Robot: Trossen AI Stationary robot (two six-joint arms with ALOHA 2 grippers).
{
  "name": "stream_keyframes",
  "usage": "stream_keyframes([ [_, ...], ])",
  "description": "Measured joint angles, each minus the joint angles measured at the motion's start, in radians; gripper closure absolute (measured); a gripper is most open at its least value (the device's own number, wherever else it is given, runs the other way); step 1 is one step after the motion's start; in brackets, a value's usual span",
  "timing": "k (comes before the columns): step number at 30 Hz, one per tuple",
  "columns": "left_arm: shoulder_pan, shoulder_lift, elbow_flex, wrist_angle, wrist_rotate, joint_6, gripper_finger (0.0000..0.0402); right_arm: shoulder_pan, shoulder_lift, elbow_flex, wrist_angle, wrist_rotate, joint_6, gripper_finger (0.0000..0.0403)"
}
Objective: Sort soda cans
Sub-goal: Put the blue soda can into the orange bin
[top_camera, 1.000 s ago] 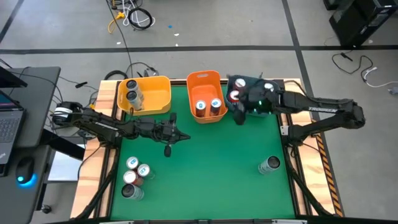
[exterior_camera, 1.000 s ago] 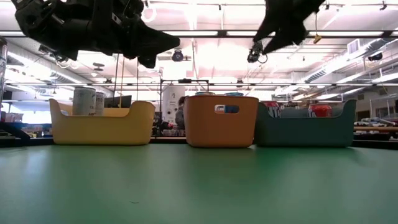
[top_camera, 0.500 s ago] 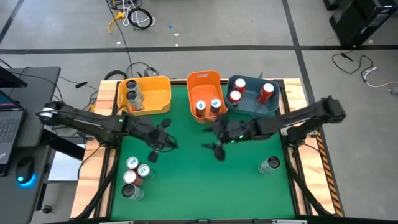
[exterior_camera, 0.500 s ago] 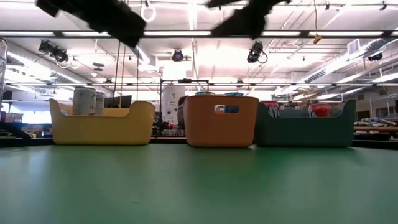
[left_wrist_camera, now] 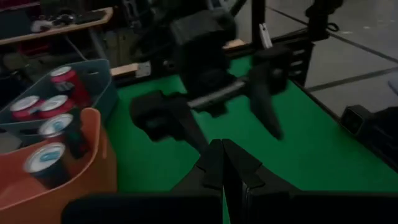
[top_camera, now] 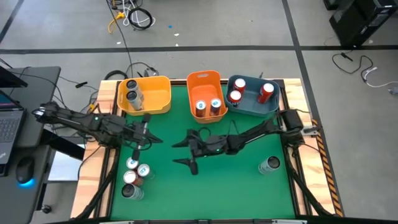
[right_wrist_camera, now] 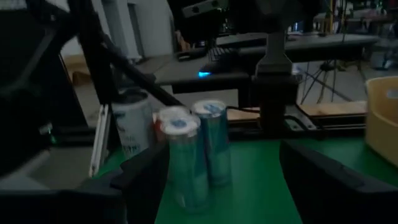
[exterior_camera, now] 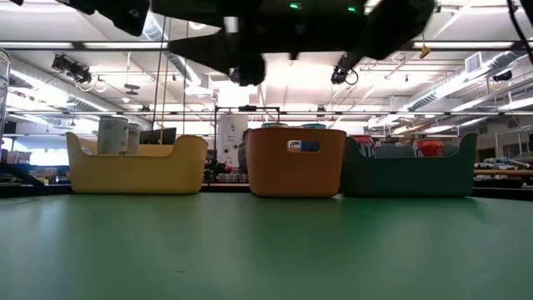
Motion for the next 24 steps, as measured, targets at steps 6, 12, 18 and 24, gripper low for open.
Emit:
stream_keyframes([
  [6, 0.000, -0.022, 0.000, -0.052, -0.013, -0.005, 0.0401, 0.001, 0.125, 0.259, -0.219, 0.000, 0.045, 0.0114],
  [12, 0.000, -0.038, 0.000, -0.047, -0.013, 0.003, 0.0401, 0.001, 0.227, 0.478, -0.371, -0.006, 0.045, 0.0077],
  [18, 0.000, -0.103, 0.000, -0.056, -0.023, 0.043, 0.0401, 0.003, 0.316, 0.604, -0.414, -0.039, 0.049, 0.0040],
  [24, 0.000, -0.172, 0.000, -0.056, -0.077, 0.045, 0.0401, 0.000, 0.415, 0.707, -0.406, -0.040, 0.078, 0.0024],
])
